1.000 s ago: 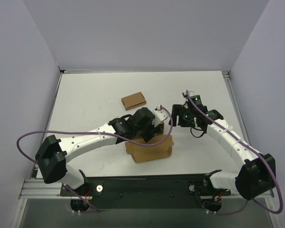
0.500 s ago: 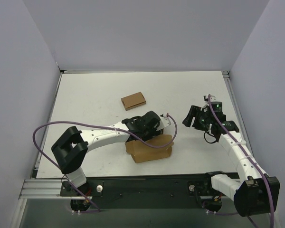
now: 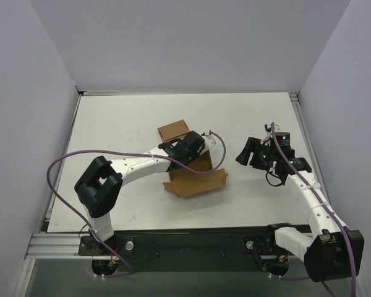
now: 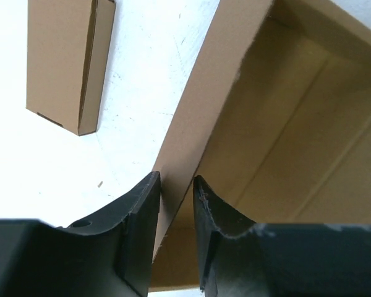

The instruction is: Fold the paper box

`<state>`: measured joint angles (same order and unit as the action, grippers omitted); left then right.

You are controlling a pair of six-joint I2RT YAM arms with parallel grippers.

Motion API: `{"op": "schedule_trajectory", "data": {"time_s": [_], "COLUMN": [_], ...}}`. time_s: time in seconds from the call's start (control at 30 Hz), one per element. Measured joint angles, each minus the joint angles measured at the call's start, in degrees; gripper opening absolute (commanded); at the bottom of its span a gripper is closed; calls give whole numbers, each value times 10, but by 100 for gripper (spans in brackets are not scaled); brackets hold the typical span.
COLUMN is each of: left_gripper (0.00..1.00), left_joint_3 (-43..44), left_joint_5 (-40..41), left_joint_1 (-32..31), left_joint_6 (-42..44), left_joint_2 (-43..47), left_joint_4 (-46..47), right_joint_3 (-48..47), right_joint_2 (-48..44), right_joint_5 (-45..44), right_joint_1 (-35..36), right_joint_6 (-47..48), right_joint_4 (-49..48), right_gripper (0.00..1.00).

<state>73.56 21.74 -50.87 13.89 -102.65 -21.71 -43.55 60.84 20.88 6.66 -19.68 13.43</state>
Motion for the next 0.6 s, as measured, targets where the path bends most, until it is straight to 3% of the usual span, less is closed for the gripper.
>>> {"op": "schedule_trajectory", "data": {"time_s": [0.13,0.43,0.6], "left_gripper": [26,25,26], "left_joint_3": [12,28,1], "left_joint_5": [-15,-102,-204], "left_joint_1": [24,108,168], "left_joint_6": [-27,-117,-179], "left_joint_2": [-20,-53,-53], "left_joint_4": [-15,-65,-68], "right_joint_3": [0,-1,-1], "right_joint_2": [-3,-20,-27], "right_joint_5": [8,22,42], "right_joint_1": [-2,-3,2], "right_joint_6": [-2,-4,-12], "right_joint_4": [1,10,10], "right_gripper": [62,61,61]}}
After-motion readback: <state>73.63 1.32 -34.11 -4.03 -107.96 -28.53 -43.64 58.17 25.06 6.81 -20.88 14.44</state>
